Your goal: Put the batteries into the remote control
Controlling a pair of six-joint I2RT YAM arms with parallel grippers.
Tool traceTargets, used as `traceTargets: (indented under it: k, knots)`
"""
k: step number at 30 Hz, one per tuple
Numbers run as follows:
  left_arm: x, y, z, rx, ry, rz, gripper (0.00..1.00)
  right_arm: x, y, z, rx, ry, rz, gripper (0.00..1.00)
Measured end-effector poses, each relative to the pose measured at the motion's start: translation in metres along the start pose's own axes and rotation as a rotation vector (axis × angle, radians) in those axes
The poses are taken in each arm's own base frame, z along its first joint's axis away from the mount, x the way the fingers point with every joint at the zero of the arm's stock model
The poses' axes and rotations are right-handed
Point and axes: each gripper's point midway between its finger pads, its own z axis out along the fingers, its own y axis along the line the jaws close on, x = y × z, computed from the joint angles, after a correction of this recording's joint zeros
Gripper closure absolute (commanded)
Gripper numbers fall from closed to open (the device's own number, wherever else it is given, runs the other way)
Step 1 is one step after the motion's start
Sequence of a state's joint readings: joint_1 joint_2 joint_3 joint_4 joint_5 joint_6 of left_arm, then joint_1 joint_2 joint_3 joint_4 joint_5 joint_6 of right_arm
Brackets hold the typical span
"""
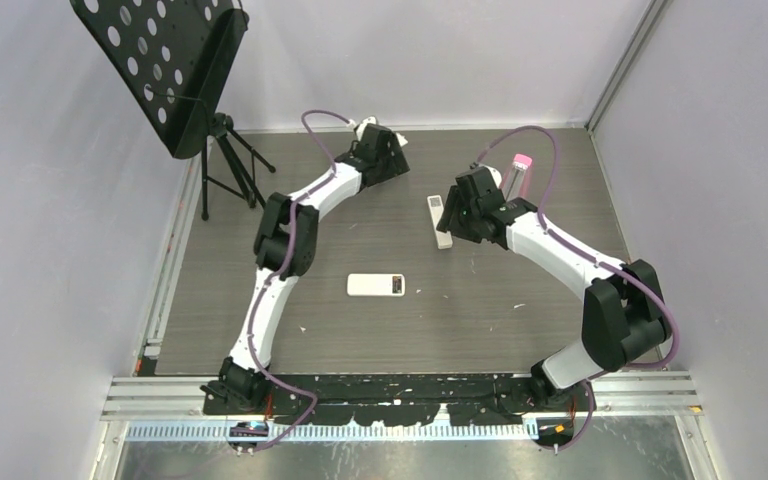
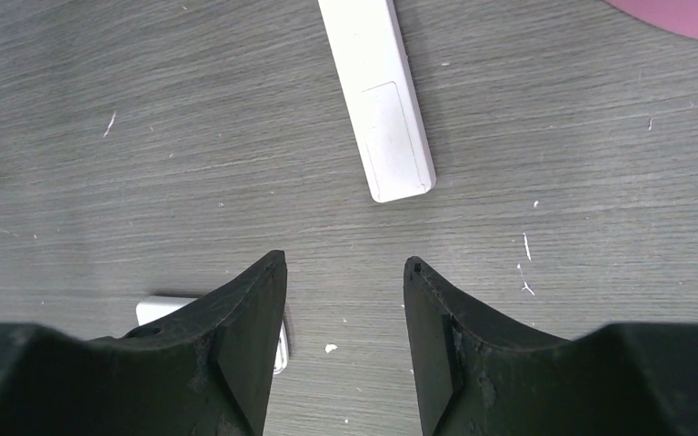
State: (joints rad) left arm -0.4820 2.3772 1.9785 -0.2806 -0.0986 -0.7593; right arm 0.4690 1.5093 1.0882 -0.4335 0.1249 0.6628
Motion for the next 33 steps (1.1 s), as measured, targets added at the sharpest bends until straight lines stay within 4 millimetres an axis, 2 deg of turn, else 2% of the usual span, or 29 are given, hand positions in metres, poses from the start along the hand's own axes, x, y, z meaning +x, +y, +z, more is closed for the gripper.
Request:
traceTargets:
  k: [3,5,9,12,17,19,22,24,28,33]
  knots:
    - [-0.007,-0.005,0.042,0.018,-0.049,-0.024,0.29,0.004,-0.002,0.001,0.003,0.013,0.002,0.46]
    - [-0.024,-0.018,0.056,0.064,-0.110,-0.045,0.30,0.006,-0.003,0.001,0.006,0.020,0.003,0.46]
    - [-0.046,-0.026,0.067,0.095,-0.194,-0.102,0.39,0.008,-0.004,0.001,0.009,0.030,0.002,0.47]
    - [-0.054,-0.019,0.076,0.084,-0.242,-0.151,0.46,0.011,-0.005,0.004,0.015,0.041,0.001,0.47]
    - [-0.060,-0.003,0.095,0.091,-0.292,-0.240,0.66,0.017,-0.008,0.010,0.029,0.064,-0.002,0.48]
    - [-0.064,0.000,0.101,0.107,-0.307,-0.275,0.66,0.019,-0.009,0.011,0.032,0.072,-0.003,0.48]
    - [-0.072,0.005,0.104,0.123,-0.327,-0.323,0.58,0.021,-0.010,0.012,0.036,0.079,-0.004,0.48]
    - [-0.077,0.006,0.104,0.129,-0.342,-0.349,0.56,0.022,-0.011,0.014,0.040,0.085,-0.005,0.48]
    - [-0.086,0.008,0.110,0.142,-0.373,-0.398,0.58,0.025,-0.012,0.015,0.044,0.094,-0.005,0.48]
    - [-0.088,0.005,0.116,0.183,-0.395,-0.457,0.60,0.028,-0.014,0.018,0.049,0.108,-0.005,0.48]
